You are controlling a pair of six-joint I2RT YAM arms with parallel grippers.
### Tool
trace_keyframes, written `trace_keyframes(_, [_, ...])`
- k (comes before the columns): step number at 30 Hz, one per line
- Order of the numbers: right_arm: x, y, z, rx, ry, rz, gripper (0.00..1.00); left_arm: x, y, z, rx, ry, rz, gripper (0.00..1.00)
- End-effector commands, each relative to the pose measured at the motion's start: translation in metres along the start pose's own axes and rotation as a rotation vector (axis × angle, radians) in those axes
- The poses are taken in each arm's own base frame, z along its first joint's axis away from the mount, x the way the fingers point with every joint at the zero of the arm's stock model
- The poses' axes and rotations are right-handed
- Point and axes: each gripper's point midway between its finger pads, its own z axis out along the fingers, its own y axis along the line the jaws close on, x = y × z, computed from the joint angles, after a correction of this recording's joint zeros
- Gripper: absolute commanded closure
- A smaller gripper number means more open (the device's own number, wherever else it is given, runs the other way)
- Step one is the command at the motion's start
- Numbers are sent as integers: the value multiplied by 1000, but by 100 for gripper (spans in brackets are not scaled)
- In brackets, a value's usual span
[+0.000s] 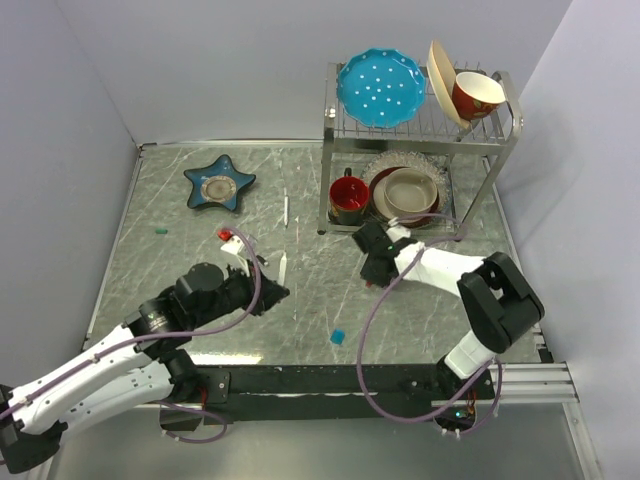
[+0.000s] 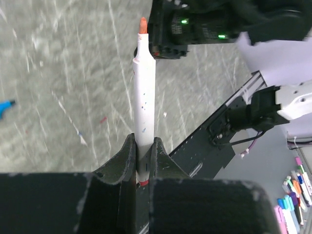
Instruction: Insert the pens into the pen caps
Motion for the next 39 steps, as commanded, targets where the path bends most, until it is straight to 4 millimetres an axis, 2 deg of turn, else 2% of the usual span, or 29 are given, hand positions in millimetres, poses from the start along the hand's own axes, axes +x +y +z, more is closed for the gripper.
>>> trace_keyframes(1, [31, 14, -18, -114, 30, -166, 82, 3, -8, 2, 67, -42, -96, 99])
trace_keyframes(4, [36, 19, -22, -168, 24, -214, 82, 14, -3, 10, 65, -19, -111, 99])
trace_keyframes(10, [44, 27, -29, -187, 18, -266, 81, 20, 2, 20, 28, 16, -118, 99])
trace_keyframes(13, [42, 34, -29, -200, 10, -281, 81, 26, 8, 25, 19, 11, -136, 99])
trace_keyframes(20, [39, 49, -36, -239, -8, -288, 81, 37, 8, 34, 55, 21, -154, 99])
trace_keyframes(25, [37, 57, -36, -243, -11, -278, 81, 56, 14, 41, 87, 30, -221, 99])
trace_keyframes(28, [37, 66, -43, -286, -16, -270, 81, 66, 14, 43, 114, 46, -235, 99])
trace_keyframes(31, [32, 78, -58, -357, -39, -250, 81, 69, 12, 45, 138, 44, -244, 99])
trace_keyframes(39, [21, 98, -81, -459, -84, -216, 80, 83, 14, 54, 163, 66, -281, 99])
